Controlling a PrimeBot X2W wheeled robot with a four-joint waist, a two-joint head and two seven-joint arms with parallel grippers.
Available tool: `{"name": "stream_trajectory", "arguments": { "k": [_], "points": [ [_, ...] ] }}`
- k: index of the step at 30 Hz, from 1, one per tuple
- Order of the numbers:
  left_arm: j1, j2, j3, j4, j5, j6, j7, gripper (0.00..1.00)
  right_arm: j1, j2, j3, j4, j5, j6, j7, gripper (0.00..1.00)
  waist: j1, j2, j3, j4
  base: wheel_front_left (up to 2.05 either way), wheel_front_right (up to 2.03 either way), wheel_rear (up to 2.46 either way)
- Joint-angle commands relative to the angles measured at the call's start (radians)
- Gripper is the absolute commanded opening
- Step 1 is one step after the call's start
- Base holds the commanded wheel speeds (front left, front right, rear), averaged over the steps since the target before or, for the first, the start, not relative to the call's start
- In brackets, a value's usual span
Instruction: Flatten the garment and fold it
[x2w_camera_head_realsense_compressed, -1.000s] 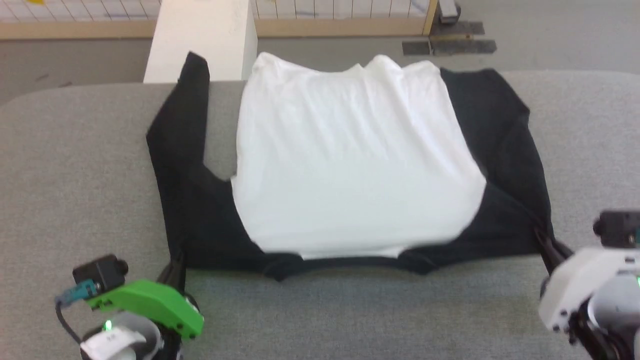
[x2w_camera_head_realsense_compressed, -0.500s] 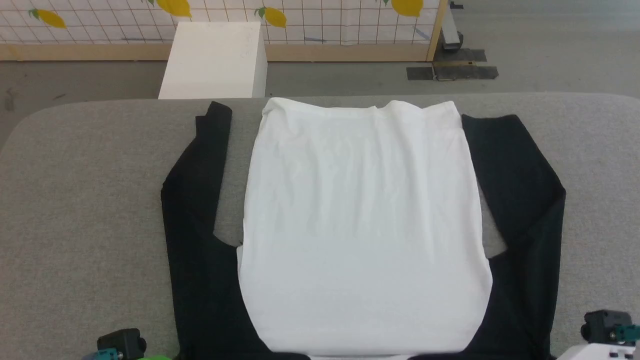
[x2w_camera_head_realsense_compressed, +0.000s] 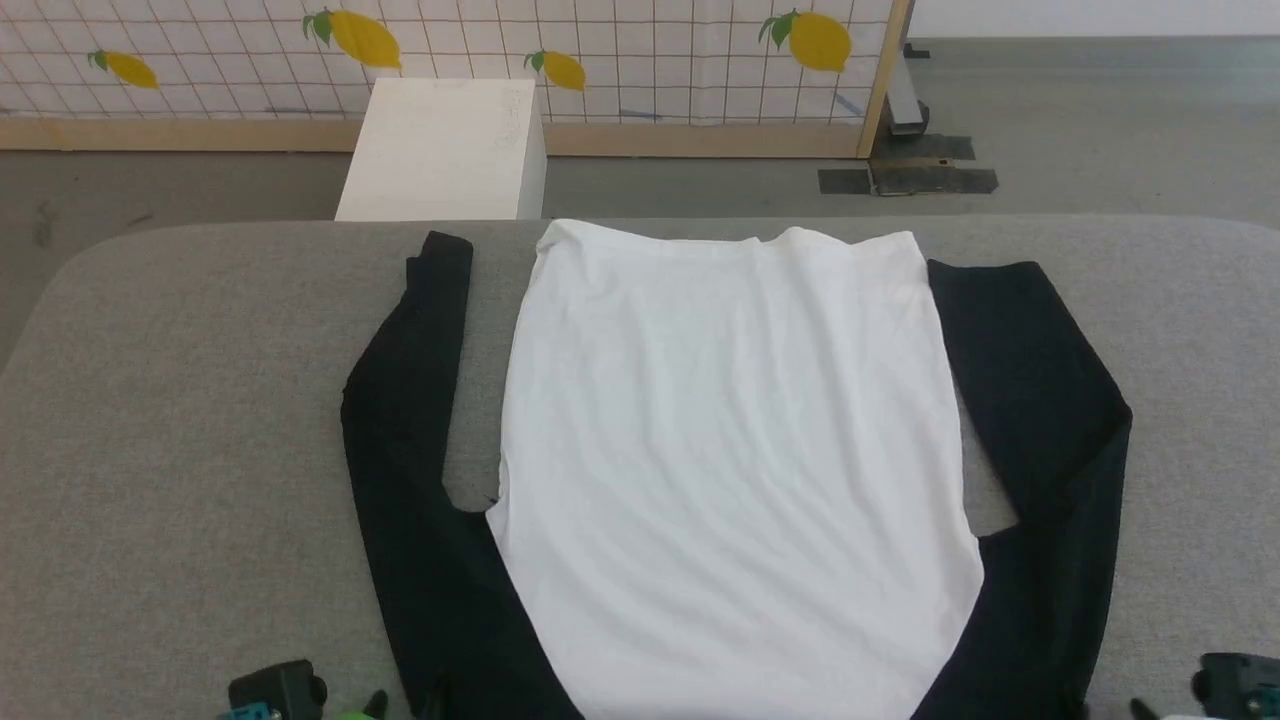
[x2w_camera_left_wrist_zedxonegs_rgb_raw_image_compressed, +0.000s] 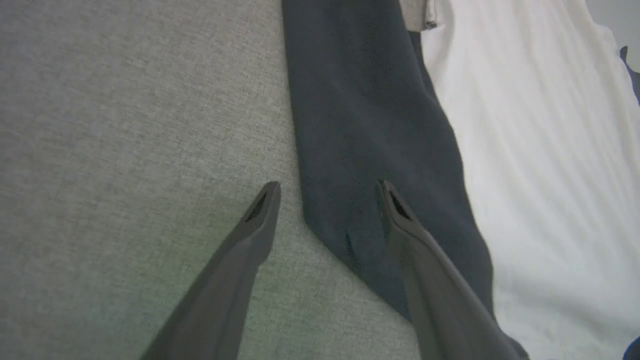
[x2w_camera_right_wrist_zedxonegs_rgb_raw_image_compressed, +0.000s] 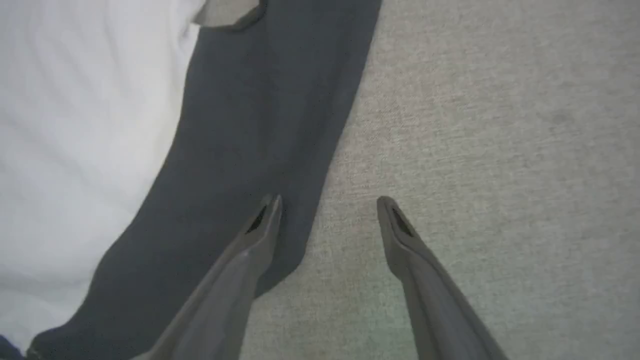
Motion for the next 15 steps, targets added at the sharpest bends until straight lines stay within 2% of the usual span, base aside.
{"name": "stream_trajectory", "arguments": {
  "k": [1,10,15],
  "points": [
    [-0.007,0.006,0.008,-0.014,0.003,0.003,-0.014,1.00,-0.004,-0.003,-0.013,-0.016,-0.010,-0.003,-0.035,1.00,0.0001,0.0000,-0.002,0.000,0.00,0.00,0.00],
    [-0.078,0.052,0.042,-0.050,0.091,0.012,-0.119,1.00,-0.078,-0.003,-0.006,-0.072,-0.092,-0.003,-0.309,1.00,0.0001,0.0000,0.020,-0.012,0.00,0.00,0.00],
    [-0.228,0.110,0.047,0.007,0.173,-0.018,-0.182,1.00,-0.150,-0.003,0.045,-0.069,-0.150,-0.003,-0.447,1.00,0.0001,0.0000,0.084,-0.033,0.00,0.00,0.00]
  ]
}}
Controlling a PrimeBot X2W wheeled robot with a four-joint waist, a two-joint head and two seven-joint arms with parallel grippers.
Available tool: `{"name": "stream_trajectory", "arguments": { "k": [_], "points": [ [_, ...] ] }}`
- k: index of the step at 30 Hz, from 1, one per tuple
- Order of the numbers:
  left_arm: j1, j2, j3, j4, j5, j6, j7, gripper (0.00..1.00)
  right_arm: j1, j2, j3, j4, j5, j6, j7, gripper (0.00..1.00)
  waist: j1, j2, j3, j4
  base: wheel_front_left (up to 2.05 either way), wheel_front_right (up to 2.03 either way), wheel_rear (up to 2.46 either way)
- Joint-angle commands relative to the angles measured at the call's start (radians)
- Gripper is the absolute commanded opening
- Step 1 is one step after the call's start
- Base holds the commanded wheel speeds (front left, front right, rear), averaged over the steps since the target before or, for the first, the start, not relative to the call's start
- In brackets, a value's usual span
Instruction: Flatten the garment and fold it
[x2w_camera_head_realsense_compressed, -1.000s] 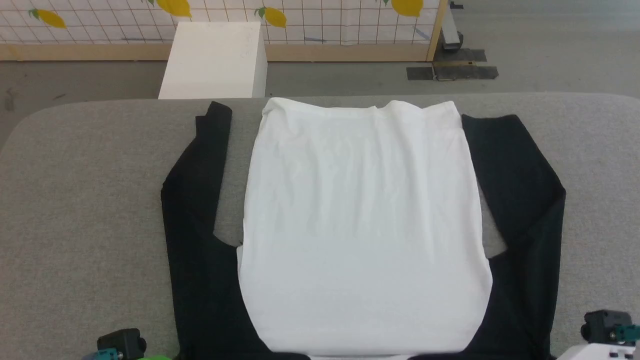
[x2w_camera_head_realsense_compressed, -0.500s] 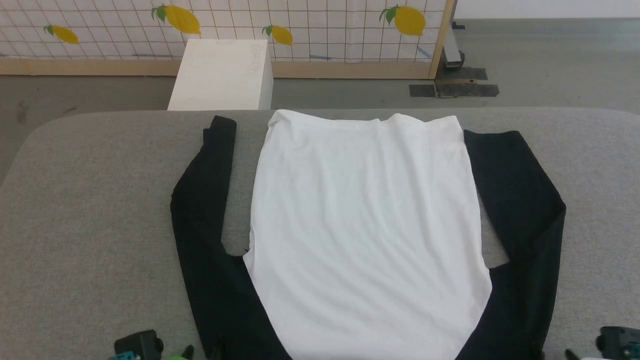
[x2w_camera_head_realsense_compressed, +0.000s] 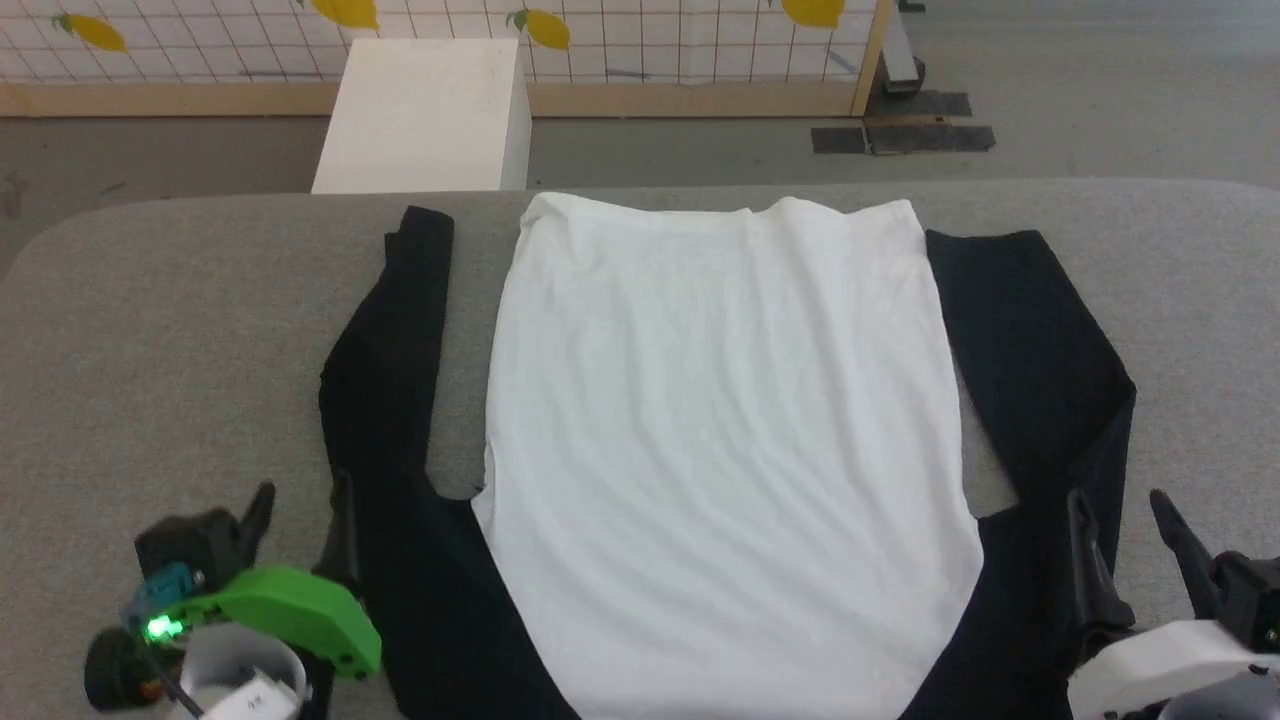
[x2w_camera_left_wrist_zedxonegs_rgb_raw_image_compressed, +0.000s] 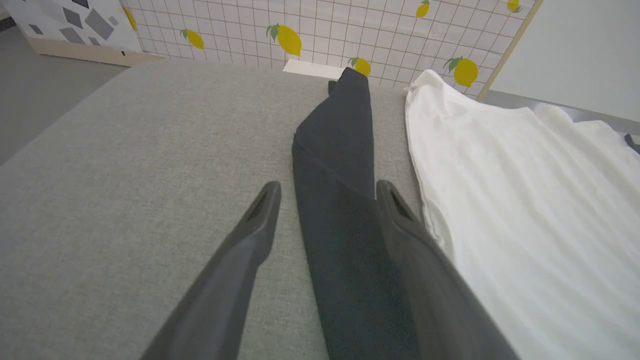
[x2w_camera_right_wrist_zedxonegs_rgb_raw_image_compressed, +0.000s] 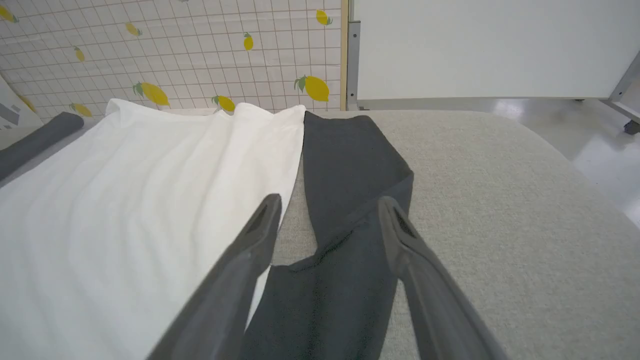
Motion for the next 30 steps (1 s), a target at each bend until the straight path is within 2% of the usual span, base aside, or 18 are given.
{"name": "stream_trajectory", "arguments": {
  "k": [1,7,11,16,22,30],
  "points": [
    [-0.064,0.025,0.002,0.022,0.027,-0.016,-0.011,1.00,-0.036,-0.001,0.011,0.001,-0.016,-0.002,-0.030,1.00,0.0001,0.0000,0.052,-0.021,0.00,0.00,0.00],
    [-0.330,0.109,-0.022,0.130,0.077,-0.115,0.023,1.00,-0.136,-0.001,0.062,0.016,-0.039,-0.002,-0.095,1.00,0.0001,0.0000,0.161,-0.063,0.00,0.00,0.00],
    [-0.530,0.167,-0.037,0.208,0.089,-0.190,0.100,1.00,-0.193,-0.001,0.094,0.013,-0.041,-0.002,-0.118,1.00,0.0001,0.0000,0.244,-0.102,0.00,0.00,0.00],
    [-0.742,0.225,-0.040,0.311,0.087,-0.253,0.211,1.00,-0.252,-0.001,0.132,-0.007,-0.038,-0.002,-0.136,1.00,0.0001,0.0000,0.333,-0.158,0.00,0.00,0.00],
    [-0.892,0.271,-0.036,0.391,0.070,-0.270,0.365,1.00,-0.303,-0.001,0.164,-0.043,-0.019,-0.002,-0.146,1.00,0.0001,0.0000,0.411,-0.223,0.00,0.00,0.00],
    [-0.926,0.304,-0.020,0.451,0.029,-0.216,0.571,1.00,-0.305,-0.001,0.179,-0.056,0.009,-0.002,-0.149,1.00,0.0001,0.0000,0.455,-0.263,0.00,0.00,0.00]
  ]
}}
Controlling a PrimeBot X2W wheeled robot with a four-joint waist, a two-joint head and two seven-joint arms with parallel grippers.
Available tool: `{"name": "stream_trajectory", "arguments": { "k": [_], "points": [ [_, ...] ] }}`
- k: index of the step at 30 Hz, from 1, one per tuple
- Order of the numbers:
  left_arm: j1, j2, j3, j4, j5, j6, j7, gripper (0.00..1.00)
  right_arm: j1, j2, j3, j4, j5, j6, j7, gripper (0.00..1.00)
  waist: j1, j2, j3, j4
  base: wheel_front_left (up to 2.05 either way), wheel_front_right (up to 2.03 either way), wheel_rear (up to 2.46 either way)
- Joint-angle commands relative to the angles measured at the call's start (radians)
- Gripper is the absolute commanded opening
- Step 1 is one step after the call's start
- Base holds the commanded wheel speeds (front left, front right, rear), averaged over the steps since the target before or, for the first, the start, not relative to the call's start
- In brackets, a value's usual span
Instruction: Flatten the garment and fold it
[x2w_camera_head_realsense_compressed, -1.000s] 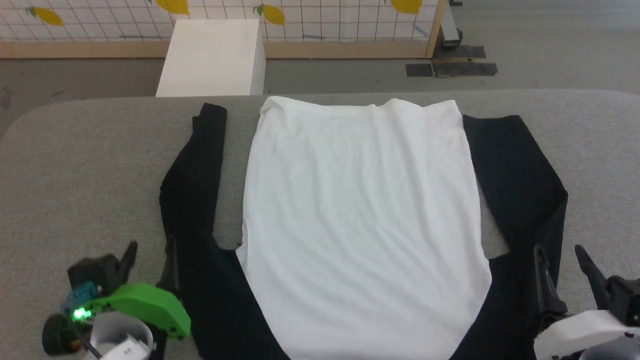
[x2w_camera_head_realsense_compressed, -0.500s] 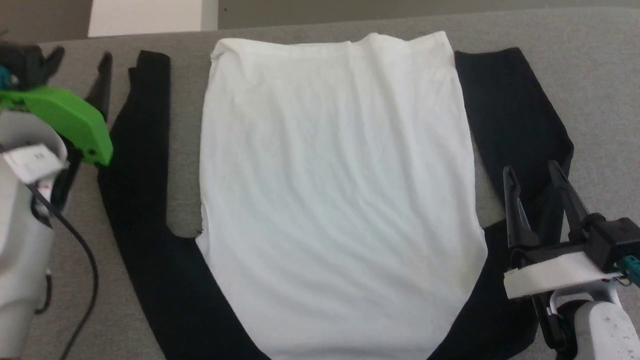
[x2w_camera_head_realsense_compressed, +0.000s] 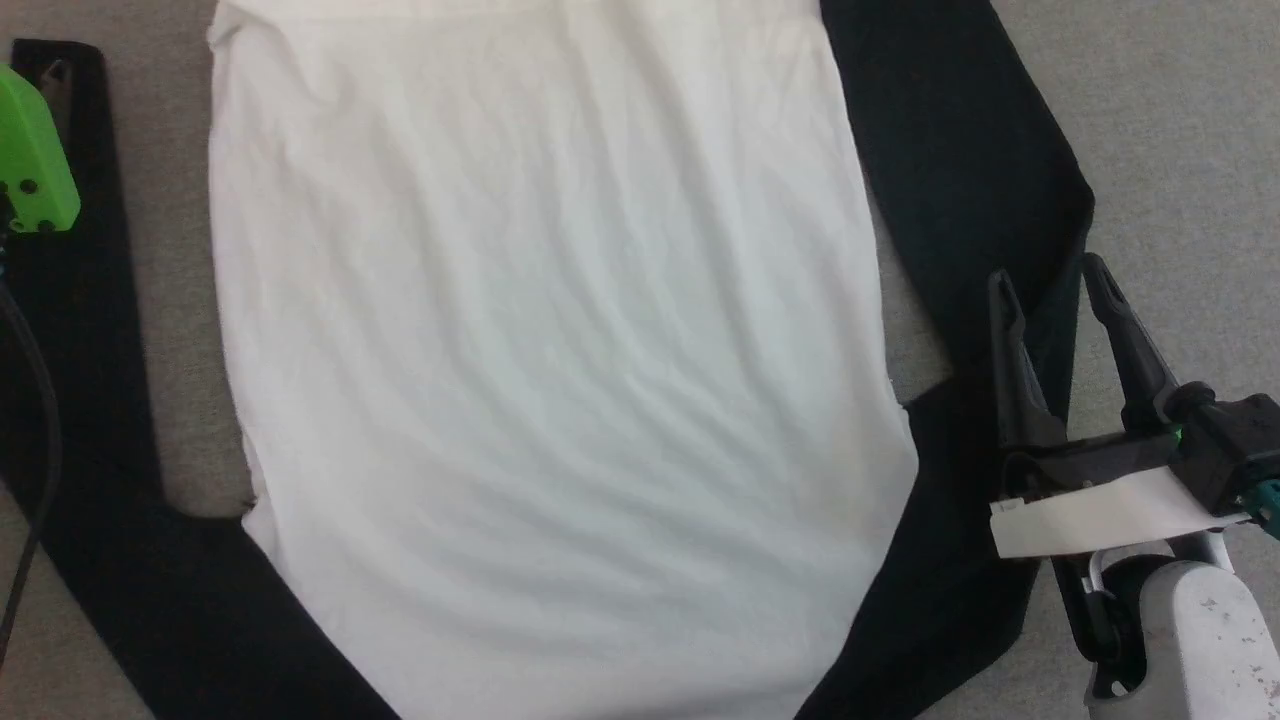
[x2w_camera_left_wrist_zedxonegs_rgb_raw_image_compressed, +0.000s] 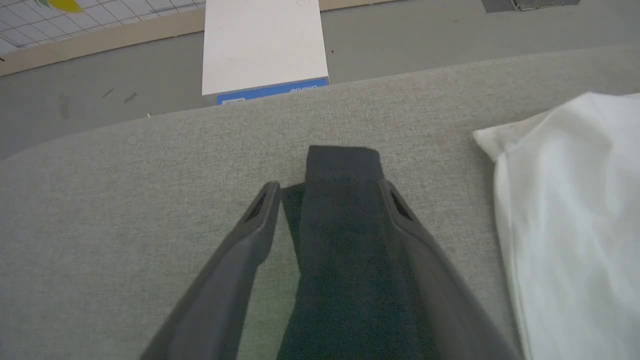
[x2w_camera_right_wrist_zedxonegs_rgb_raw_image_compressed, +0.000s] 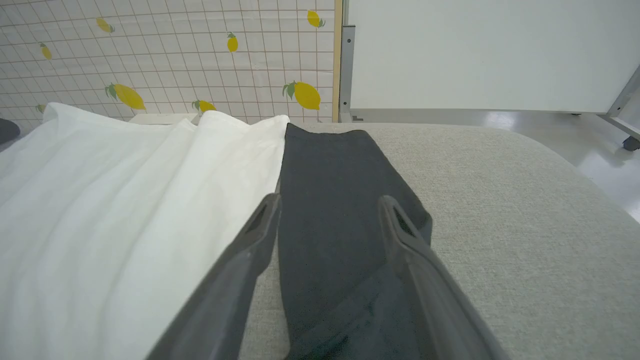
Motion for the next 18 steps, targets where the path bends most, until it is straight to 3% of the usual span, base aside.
{"name": "stream_trajectory", "arguments": {
  "k": [1,6,7,8,11,18],
  "points": [
    [-0.004,0.017,0.005,0.006,-0.007,0.017,0.026,1.00,-0.008,-0.001,0.002,-0.003,0.011,-0.002,-0.008,1.00,-0.0002,-0.0001,0.045,-0.047,0.00,0.00,0.00],
    [0.036,0.028,0.011,0.007,-0.025,0.075,0.129,1.00,-0.008,-0.001,0.005,0.005,0.018,-0.002,-0.005,1.00,-0.0002,-0.0001,0.038,-0.051,0.00,0.00,0.00],
    [0.046,0.031,0.009,0.001,-0.024,0.085,0.149,0.27,-0.008,-0.001,0.004,0.007,0.019,-0.002,-0.003,1.00,-0.0002,-0.0001,0.033,-0.050,0.00,0.00,0.00],
    [0.053,0.034,0.008,-0.006,-0.024,0.092,0.159,0.00,-0.007,-0.001,0.002,0.008,0.018,-0.002,-0.002,1.00,-0.0002,-0.0001,0.028,-0.048,0.00,0.00,0.00],
    [0.079,0.039,0.018,-0.034,-0.024,0.115,0.149,0.00,-0.004,-0.001,-0.004,0.009,0.019,-0.002,0.004,1.00,-0.0002,-0.0001,0.005,-0.039,0.00,0.00,0.00],
    [0.193,0.058,0.083,-0.083,-0.031,0.150,-0.007,0.00,0.021,-0.001,-0.026,0.011,0.015,-0.002,0.016,1.00,-0.0002,-0.0001,-0.106,-0.001,0.00,0.00,0.00]
  ]
}}
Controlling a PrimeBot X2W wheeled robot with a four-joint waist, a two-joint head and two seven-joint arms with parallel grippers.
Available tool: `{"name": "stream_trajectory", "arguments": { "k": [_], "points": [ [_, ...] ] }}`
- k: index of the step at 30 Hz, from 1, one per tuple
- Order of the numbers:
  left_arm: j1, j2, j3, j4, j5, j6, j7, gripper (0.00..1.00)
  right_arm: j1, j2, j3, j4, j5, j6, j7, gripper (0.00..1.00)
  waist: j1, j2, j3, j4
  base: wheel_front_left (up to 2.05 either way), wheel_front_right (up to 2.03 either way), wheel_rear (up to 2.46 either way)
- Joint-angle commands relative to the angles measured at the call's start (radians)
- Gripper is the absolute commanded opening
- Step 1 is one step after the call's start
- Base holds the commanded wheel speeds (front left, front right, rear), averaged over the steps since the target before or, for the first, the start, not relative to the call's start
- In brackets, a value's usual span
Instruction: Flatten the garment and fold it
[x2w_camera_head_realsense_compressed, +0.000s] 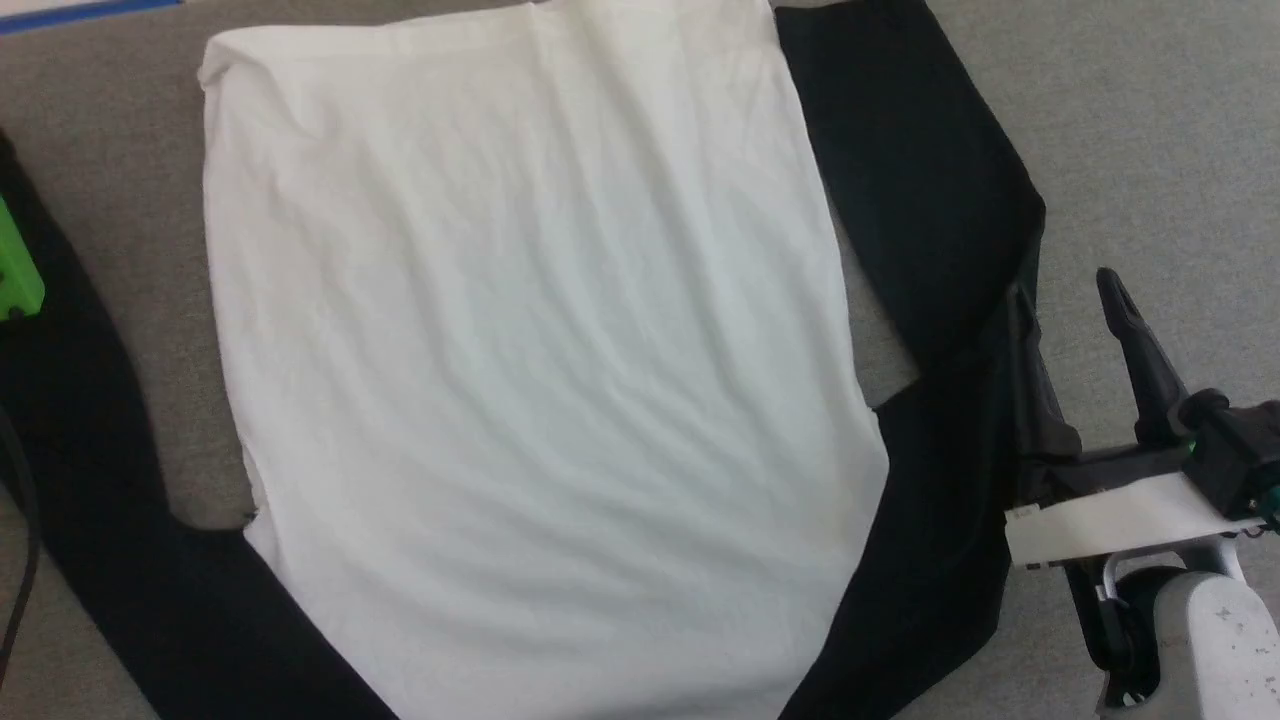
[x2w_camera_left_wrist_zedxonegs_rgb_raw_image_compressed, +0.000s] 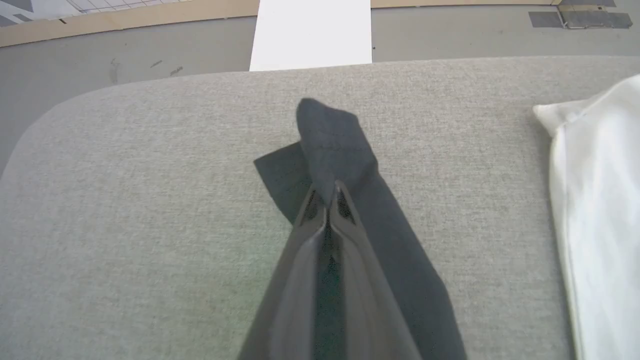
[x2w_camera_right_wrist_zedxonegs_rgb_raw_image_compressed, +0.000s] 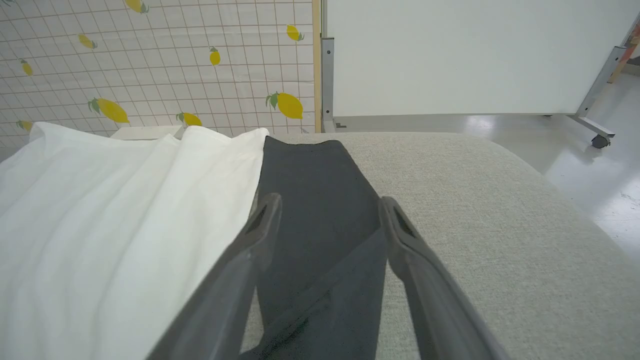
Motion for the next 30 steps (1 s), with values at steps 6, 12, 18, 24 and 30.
{"name": "stream_trajectory", "arguments": {
  "k": [6,12,18,24,30],
  "points": [
    [0.184,0.021,0.087,-0.102,-0.043,0.037,-0.138,0.00,0.071,0.000,-0.037,-0.010,-0.003,-0.002,0.027,1.00,-0.0001,0.0000,-0.198,0.092,0.00,0.00,0.00],
    [0.352,0.006,0.123,-0.306,-0.056,0.073,-0.195,0.00,0.135,0.000,-0.066,-0.038,0.001,-0.002,0.061,1.00,-0.0001,0.0000,-0.299,0.156,0.00,0.00,0.00],
    [0.434,-0.038,0.055,-0.556,-0.027,0.100,-0.188,0.00,0.175,0.000,-0.070,-0.071,0.004,-0.002,0.093,1.00,-0.0001,0.0000,-0.350,0.202,0.00,0.00,0.00],
    [0.397,-0.149,-0.139,-0.692,0.032,0.077,-0.185,0.00,0.193,0.000,-0.064,-0.085,0.009,-0.002,0.112,1.00,-0.0001,0.0000,-0.376,0.225,0.00,0.00,0.00],
    [0.344,-0.338,-0.383,-0.615,0.074,0.028,-0.195,0.00,0.199,0.000,-0.058,-0.088,0.015,-0.002,0.122,1.00,-0.0001,0.0000,-0.385,0.227,0.00,0.00,0.00]
  ]
}}
